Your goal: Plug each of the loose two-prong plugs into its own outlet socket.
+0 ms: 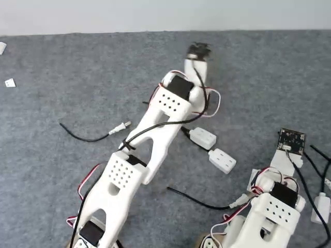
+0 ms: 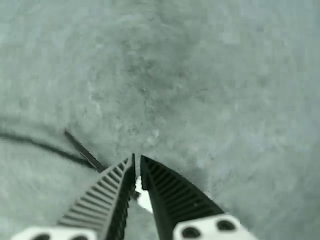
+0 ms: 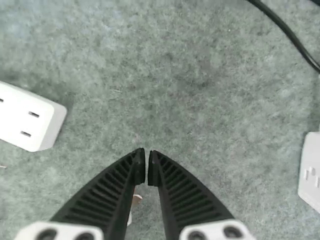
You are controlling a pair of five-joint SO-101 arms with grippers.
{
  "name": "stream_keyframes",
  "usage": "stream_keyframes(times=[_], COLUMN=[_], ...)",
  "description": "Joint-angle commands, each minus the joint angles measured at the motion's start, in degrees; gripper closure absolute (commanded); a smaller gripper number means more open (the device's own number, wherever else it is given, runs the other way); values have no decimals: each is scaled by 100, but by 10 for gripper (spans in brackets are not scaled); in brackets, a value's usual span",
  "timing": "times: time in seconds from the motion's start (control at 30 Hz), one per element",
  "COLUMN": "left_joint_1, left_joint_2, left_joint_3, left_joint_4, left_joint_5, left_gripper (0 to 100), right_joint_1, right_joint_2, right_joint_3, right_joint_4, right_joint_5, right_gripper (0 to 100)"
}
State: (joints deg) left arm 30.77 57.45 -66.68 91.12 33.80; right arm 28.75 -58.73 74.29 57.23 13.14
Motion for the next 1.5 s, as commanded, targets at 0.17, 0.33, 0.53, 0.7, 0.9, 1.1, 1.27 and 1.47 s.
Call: stream_keyframes(times=[0.17,0.33,0.53,0.7,0.9,1.1,1.27,1.47], left_joint_1=[369,378,527,721,677,607,633,633], left_joint_2=[448,440,-44,-1134,-1714,-1785,-1723,-1705], left_joint_3=[-391,-1077,-822,813,2343,3240,2844,2870], left_joint_4=[712,967,976,932,0,-1363,-949,-862], left_joint_5=[2066,1758,1723,2075,2180,1820,2620,2866], left_gripper=[985,987,988,988,987,972,745,667], right_joint_1=[-75,-75,-75,-75,-75,-75,-75,-75], right_joint_2=[-92,-92,-92,-66,-57,-57,-57,-57], right_joint_3=[-35,-26,-26,-26,-26,-18,-18,-18], right_joint_4=[-101,-101,-101,-110,-110,-110,-110,-110], right_joint_5=[70,70,114,220,220,220,229,229], right_gripper=[990,990,990,990,990,990,990,990])
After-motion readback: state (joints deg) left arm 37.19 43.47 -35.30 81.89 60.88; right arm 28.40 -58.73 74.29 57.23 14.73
